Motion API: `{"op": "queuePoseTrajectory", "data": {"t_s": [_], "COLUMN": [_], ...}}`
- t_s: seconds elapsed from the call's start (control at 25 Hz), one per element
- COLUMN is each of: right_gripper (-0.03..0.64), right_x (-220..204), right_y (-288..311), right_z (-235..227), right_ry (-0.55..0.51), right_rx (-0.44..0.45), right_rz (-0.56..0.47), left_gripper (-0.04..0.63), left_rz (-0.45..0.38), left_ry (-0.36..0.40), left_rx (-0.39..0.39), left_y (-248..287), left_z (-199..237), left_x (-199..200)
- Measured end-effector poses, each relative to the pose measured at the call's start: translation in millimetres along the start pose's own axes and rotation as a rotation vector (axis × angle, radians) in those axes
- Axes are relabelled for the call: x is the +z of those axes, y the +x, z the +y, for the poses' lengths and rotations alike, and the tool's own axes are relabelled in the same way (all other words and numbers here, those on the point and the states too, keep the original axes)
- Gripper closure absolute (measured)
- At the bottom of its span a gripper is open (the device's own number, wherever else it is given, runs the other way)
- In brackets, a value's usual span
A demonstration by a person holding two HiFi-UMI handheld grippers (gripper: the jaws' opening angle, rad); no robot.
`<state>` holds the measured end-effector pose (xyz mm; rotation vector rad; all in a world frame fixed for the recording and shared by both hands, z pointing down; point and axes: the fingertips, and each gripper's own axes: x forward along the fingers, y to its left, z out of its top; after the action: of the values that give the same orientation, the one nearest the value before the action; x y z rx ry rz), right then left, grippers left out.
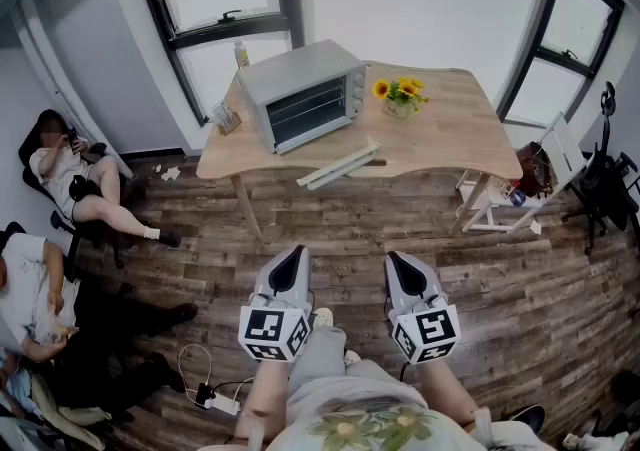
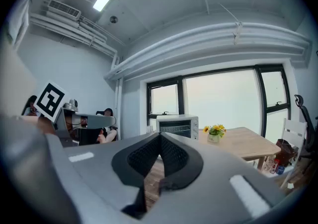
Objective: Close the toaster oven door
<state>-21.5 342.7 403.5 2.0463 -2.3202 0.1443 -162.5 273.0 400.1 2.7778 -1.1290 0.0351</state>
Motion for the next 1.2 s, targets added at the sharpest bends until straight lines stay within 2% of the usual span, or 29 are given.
{"op": "queuePoseTrajectory", "data": {"t_s": [0.24,0.68,0.84,1.08,1.2], "right_gripper": [0.617,0.615,0.56,0.448,0.416], "right_x": [5,-4,-6,-10,-13], "right_y": [6,47,70,109,129], "right_z": [-8,-39,-53,-73,-83], "right_ry": [-0.006,-0.001,0.008,0.031,0.035], "right_rx": [-0.002,-0.029,-0.022,-0.005,-0.004], "right_rz": [-0.034,-0.007,0.008,0.037,0.058], "left_gripper": [0.591,0.591,0.591,0.478,0.421], "left_rz": [0.0,0.019,0.027,0.063,0.075], "left_ry": [-0.003,0.002,0.009,-0.003,-0.011], "left_rx": [-0.004,-0.011,-0.005,0.027,0.044], "left_y": [12,53,75,111,130], "left_z": [0,20,32,60,73], "left_x": [1,-8,-10,-20,-23]}}
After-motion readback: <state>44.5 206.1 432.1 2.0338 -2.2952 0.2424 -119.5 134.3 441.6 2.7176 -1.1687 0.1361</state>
